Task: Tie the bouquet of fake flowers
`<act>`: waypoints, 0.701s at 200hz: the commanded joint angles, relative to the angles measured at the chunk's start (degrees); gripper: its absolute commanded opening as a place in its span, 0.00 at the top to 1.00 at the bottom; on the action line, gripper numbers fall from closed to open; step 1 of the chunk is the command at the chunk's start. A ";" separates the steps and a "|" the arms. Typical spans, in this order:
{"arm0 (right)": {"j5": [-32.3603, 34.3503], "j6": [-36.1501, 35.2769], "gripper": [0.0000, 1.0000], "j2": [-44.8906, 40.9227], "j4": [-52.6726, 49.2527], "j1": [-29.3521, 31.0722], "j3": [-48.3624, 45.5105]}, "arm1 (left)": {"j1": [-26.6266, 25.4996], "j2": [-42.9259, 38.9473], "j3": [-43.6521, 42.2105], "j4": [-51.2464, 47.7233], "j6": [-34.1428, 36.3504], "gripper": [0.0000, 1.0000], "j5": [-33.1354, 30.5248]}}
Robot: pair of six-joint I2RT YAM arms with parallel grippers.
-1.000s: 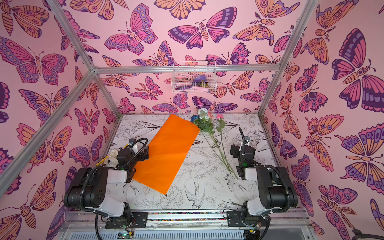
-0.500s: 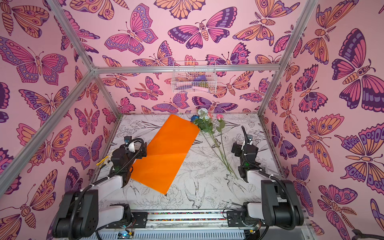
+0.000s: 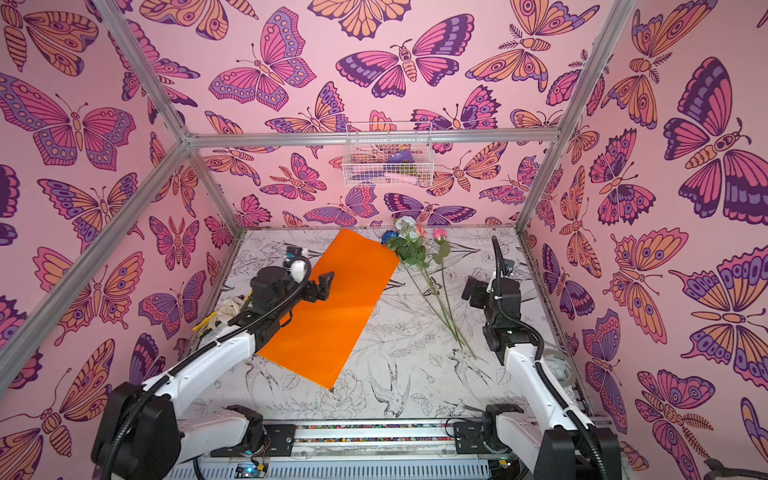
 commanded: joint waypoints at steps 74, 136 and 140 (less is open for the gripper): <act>3.83 9.57 0.19 14.04 -23.22 22.00 14.83 | -9.95 15.81 10.36 -15.07 3.43 0.01 -8.63; -2.46 13.58 0.56 33.94 -23.76 24.10 27.04 | -14.17 21.55 12.57 -15.68 5.74 0.12 -7.43; -2.68 13.63 0.57 35.29 -24.25 24.11 28.18 | -14.57 22.26 12.82 -15.71 6.11 0.12 -8.11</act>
